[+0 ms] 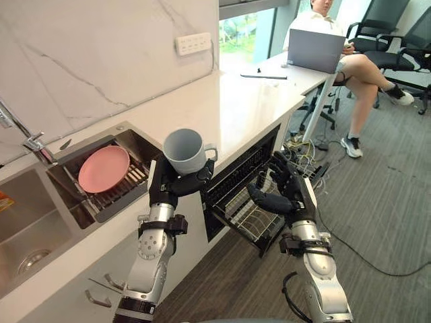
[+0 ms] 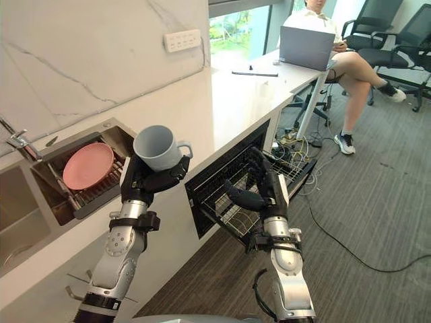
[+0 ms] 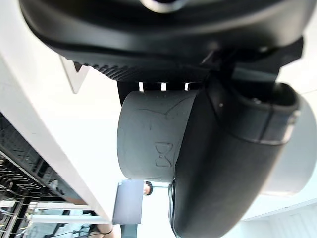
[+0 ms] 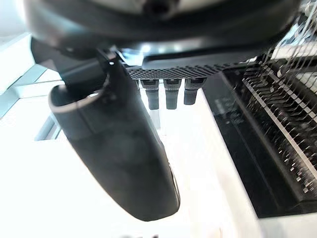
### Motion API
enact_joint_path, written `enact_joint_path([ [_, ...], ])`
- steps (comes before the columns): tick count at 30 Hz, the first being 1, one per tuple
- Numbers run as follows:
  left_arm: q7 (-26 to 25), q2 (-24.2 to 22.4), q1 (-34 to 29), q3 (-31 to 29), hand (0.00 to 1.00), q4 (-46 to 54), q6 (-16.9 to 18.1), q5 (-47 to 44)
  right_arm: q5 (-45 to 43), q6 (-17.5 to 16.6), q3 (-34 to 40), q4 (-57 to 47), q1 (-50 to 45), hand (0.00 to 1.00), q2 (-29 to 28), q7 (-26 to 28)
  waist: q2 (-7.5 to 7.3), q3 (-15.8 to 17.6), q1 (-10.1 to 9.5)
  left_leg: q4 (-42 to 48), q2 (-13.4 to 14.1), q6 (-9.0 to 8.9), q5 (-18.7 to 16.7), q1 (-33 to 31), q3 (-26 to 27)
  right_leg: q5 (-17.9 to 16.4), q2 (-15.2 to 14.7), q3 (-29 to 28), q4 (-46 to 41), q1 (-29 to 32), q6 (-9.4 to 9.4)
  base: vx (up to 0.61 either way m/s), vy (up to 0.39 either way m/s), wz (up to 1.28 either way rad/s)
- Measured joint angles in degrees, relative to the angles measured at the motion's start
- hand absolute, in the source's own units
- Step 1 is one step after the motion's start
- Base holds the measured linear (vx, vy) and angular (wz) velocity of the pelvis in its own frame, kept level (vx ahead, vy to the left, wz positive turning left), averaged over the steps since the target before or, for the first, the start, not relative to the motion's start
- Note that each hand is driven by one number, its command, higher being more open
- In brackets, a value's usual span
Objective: Walk over to the sink, pick up the cup, carry it to the dishwasher, place the cup inside the dishwasher, then close the dishwasher door
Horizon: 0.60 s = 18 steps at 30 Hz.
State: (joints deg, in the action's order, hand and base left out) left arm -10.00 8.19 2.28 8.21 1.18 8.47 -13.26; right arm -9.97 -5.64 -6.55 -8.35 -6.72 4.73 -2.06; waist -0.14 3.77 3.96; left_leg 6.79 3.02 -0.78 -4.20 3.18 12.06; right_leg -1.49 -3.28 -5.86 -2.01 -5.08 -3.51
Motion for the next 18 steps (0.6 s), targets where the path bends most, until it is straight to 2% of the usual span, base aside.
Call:
enact_joint_path([
  [8, -0.8, 0.1, 3.3, 1.9, 0.3, -1.9, 0.0, 1.6, -2.4, -2.2, -5.0, -4.7, 3.6, 0.9, 2.1, 2.1, -0.26, -0.5, 0.1, -1.8, -0.5, 0.56, 0.9, 0.0, 0.6, 0.4, -0.5, -0.6, 0.2, 0.9, -0.5, 0.0, 0.006, -0.03],
  [18, -0.7, 0.0, 4.7, 5.8, 0.3, -4.4, 0.0, 2.5, -3.6, -2.2, -6.4, -4.7, 4.2, 0.9, 2.9, 1.9, -0.52, -1.2, 0.16, -10.5, -2.4, 1.25, 6.0, 2.7, -0.4, 0.7, -1.5, 0.6, 0.5, 1.5, -0.95, -0.03, 0.003, 0.07],
])
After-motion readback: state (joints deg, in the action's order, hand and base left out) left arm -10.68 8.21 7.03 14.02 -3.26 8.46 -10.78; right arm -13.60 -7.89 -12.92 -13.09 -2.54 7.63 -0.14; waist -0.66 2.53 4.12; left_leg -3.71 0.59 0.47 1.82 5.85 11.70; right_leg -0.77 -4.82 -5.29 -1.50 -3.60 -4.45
